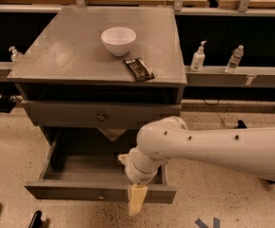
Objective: Close middle drawer
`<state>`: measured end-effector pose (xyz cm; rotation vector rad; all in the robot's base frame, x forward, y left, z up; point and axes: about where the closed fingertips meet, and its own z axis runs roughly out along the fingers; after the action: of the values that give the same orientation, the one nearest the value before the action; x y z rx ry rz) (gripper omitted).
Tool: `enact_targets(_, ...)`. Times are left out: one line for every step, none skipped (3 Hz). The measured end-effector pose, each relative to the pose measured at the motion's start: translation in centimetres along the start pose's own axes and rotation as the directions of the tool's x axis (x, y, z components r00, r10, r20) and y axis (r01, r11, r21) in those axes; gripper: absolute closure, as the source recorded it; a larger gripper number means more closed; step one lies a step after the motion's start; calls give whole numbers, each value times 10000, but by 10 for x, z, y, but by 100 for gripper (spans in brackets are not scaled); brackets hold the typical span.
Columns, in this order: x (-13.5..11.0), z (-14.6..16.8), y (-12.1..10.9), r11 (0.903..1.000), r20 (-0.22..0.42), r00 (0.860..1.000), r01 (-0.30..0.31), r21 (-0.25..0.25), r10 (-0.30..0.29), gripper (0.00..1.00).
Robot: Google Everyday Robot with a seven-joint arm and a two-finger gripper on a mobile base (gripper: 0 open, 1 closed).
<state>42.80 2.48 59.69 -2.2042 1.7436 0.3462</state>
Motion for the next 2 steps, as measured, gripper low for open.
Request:
enact_targets(17,85,-9,9998,725,9972,-201,41,197,0)
enact_targets(19,86,-9,9998,668,9976,-209,41,206,0)
